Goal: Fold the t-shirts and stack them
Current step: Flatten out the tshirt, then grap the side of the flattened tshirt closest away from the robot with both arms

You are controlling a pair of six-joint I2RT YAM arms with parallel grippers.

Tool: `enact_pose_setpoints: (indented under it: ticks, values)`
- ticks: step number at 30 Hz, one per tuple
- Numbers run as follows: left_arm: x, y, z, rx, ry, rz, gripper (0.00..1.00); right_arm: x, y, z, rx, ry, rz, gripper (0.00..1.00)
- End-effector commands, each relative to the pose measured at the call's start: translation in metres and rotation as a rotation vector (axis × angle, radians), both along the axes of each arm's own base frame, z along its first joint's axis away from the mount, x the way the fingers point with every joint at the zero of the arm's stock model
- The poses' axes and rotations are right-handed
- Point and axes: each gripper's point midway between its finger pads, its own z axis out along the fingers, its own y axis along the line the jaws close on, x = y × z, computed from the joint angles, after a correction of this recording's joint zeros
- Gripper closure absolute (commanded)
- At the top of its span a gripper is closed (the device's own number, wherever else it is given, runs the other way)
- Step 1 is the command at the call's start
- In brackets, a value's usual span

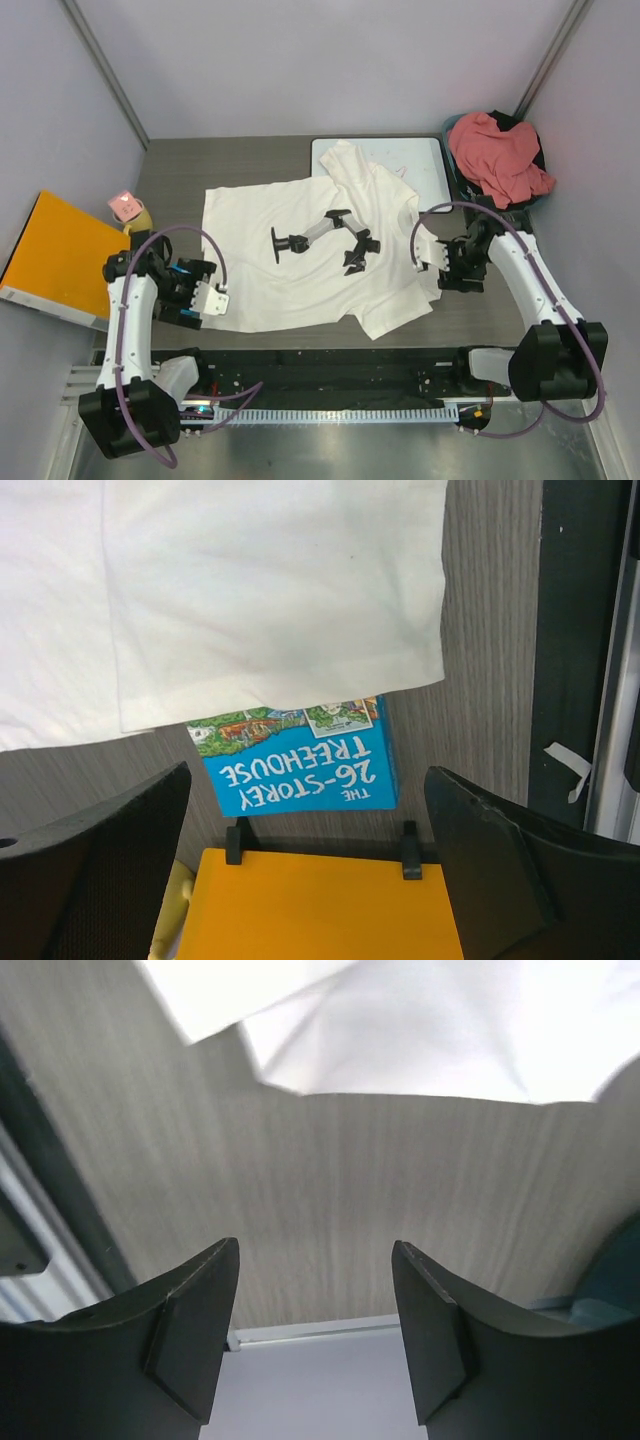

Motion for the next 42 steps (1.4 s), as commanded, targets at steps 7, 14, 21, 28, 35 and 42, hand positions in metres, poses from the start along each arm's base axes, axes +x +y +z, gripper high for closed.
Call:
enact_pose_setpoints:
  ticks: [7,14,21,28,35,42]
  values:
    - [0.057,0.009,-0.007,0.037,-0.174,-0.086,0.0,0.164,0.057,0.008,0.283,-0.223,-0.338,0.59]
    - [0.075,0.013,-0.011,0.037,-0.193,-0.071,0.0,0.202,0.081,-0.019,0.281,-0.201,-0.366,0.6]
    - [0.058,-0.003,0.012,-0.02,-0.228,-0.086,0.0,0.132,0.065,-0.001,0.199,-0.237,-0.143,0.56]
    - [0.01,-0.018,-0.021,-0.036,-0.121,-0.232,0.0,0.026,0.05,-0.012,0.102,-0.127,0.174,0.53]
    - [-0.016,-0.031,-0.035,-0.067,-0.052,-0.398,0.0,-0.032,0.048,-0.039,0.088,-0.072,0.361,0.57]
    - [-0.044,-0.038,-0.04,-0.091,0.022,-0.485,0.0,-0.063,0.057,-0.06,0.13,-0.071,0.457,0.62]
